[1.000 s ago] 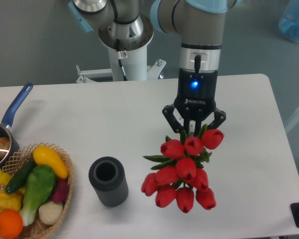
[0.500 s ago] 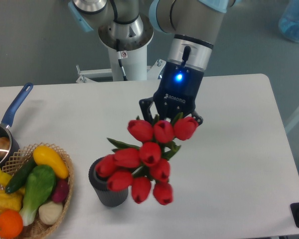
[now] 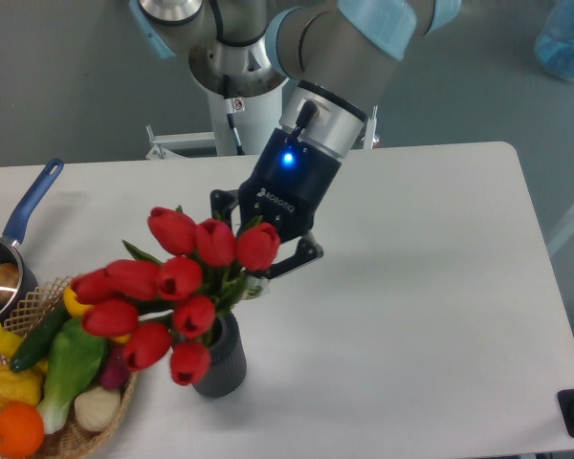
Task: Insert the flowers into the vase
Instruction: 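Carry the tulips toward the dark grey vase, tilting the bouquet, then align the tulip stems above the vase opening and lower them in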
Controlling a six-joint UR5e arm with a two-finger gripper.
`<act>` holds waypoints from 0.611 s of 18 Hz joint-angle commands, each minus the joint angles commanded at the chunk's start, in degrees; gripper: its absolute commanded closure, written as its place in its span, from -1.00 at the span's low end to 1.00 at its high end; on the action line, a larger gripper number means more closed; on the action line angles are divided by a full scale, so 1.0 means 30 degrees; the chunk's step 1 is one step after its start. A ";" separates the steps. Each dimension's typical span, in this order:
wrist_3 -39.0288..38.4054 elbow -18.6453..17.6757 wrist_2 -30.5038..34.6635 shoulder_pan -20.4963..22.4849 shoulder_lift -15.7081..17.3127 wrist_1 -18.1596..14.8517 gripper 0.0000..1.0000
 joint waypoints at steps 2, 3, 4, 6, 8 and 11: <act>-0.0030 -0.0263 -0.0794 0.0176 0.0000 0.0001 0.85; 0.0057 -0.0410 -0.1146 0.0322 0.0000 0.0030 0.86; 0.0116 -0.0498 -0.1584 0.0526 0.0000 0.0030 0.86; 0.0582 -0.0761 -0.2319 0.0587 -0.0058 0.0030 0.86; 0.1809 -0.1375 -0.2786 0.0645 -0.0058 0.0030 0.86; 0.2313 -0.1291 -0.3843 0.0791 -0.0439 0.0030 0.90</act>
